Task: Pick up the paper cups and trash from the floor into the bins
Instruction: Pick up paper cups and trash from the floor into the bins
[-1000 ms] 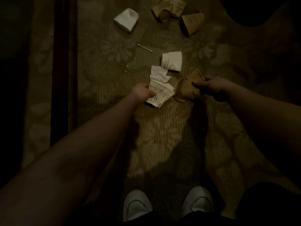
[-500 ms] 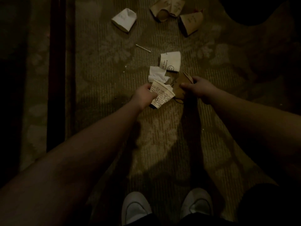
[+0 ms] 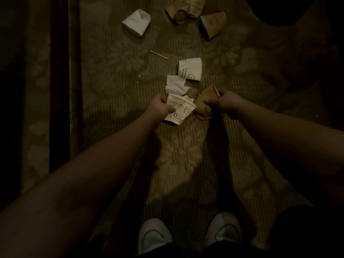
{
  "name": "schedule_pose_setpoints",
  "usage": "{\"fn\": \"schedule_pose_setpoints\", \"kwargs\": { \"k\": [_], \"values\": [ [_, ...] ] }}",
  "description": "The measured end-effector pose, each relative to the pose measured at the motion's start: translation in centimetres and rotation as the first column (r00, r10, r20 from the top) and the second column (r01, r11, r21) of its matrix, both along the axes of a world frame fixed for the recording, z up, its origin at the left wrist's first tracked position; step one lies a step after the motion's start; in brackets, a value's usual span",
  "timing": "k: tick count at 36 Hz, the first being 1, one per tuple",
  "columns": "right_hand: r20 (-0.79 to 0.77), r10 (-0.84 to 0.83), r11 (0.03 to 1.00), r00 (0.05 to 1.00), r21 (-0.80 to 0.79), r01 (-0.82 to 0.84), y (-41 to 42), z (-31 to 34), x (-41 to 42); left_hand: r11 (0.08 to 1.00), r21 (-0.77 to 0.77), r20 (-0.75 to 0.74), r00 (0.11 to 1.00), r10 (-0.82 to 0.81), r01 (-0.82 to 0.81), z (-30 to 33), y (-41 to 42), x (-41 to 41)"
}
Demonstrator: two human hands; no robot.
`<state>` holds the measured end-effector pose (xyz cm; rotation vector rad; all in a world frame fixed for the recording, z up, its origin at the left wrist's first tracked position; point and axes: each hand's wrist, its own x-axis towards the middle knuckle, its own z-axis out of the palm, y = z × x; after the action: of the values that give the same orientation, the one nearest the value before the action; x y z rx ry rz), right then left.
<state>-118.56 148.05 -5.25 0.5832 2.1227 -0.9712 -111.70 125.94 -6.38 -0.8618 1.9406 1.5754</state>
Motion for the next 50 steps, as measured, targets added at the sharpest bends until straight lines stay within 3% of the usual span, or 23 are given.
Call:
{"fn": "schedule_pose_setpoints", "kwargs": {
  "k": [7,14,19,25,37,44,50],
  "values": [
    [-0.057,-0.036,0.998,0.998,-0.053,0.033,0.8,2.4,-0.6,0.950,0.179,0.127,0.964,0.235,-0.255,2.5,-0.9,-0.2],
    [-0.092,-0.195,0.970,0.977,-0.163,0.178,2.4,9.1,1.1,0.943,0.182,0.139,0.957,0.256,-0.278,9.3,-1.1,-0.2],
    [-0.067,-0.305,0.939,0.950,-0.189,0.288,5.9,15.0,5.1,0.962,0.131,0.127,0.966,0.225,-0.241,15.6,0.9,0.4],
    [-0.009,-0.447,0.869,0.895,-0.240,0.432,10.5,23.6,10.9,0.960,0.197,0.137,0.975,0.174,-0.199,23.6,5.5,2.0],
    [0.037,-0.653,0.748,0.756,-0.121,0.652,17.8,40.0,23.3,0.947,0.316,0.210,0.978,-0.013,-0.056,38.8,15.9,7.3],
    [0.041,-0.743,0.667,0.668,-0.033,0.744,21.0,45.7,32.1,0.957,0.259,0.165,0.971,-0.174,0.128,43.2,21.0,12.3],
    [0.070,-0.769,0.639,0.635,0.046,0.768,23.6,46.5,40.3,0.946,0.150,0.171,0.935,-0.310,0.287,43.3,25.5,18.7]
  ]
}}
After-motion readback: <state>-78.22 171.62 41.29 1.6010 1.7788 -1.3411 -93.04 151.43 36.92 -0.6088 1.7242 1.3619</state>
